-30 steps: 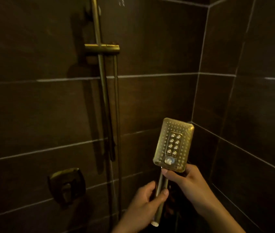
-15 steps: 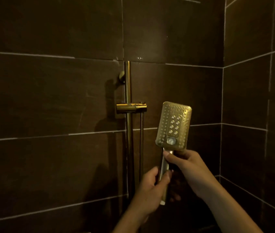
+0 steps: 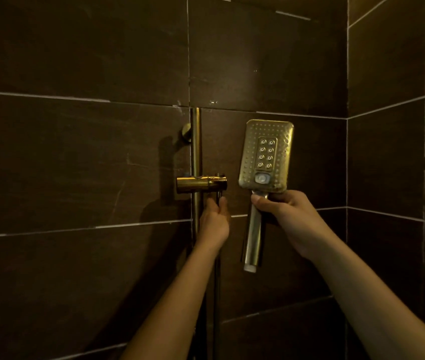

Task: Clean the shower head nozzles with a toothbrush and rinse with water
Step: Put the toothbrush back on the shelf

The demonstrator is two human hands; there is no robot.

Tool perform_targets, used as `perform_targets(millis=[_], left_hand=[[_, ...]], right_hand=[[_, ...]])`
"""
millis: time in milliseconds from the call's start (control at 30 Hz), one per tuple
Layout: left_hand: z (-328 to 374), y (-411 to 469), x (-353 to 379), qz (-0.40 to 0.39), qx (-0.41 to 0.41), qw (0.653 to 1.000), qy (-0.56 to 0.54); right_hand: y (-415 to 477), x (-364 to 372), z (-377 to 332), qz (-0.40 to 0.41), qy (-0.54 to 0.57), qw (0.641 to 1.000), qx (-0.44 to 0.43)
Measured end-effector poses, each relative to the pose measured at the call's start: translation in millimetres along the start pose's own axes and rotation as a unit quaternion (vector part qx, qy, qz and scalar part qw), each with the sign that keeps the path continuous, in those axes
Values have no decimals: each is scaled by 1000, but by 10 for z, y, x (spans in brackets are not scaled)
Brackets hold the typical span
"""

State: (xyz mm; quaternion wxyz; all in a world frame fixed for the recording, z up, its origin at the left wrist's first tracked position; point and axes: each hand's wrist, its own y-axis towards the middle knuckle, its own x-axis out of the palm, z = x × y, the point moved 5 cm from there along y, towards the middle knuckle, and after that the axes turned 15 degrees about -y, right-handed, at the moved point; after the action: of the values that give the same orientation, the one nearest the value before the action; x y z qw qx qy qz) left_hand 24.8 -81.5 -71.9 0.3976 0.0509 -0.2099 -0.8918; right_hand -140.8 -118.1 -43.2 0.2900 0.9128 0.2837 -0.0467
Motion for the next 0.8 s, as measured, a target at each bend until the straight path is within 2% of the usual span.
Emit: perform_targets(millis=[133, 200, 400, 633, 800], left_hand=[[-85, 248, 97, 40, -38, 996, -68], [-106, 281, 162, 51, -15, 993, -103], [-61, 296, 113, 93, 73, 988, -100], [-102, 318, 148, 88, 65, 980, -165], [-90, 289, 121, 41, 74, 980, -180]], right_hand=[[11, 41, 50, -5, 0, 1000, 2], [2, 44, 103, -6, 0, 1000, 3], [-82, -67, 249, -24, -5, 999, 25], [-158, -183, 206, -15, -18, 1000, 18], [-219, -200, 182, -18, -23, 1000, 11]])
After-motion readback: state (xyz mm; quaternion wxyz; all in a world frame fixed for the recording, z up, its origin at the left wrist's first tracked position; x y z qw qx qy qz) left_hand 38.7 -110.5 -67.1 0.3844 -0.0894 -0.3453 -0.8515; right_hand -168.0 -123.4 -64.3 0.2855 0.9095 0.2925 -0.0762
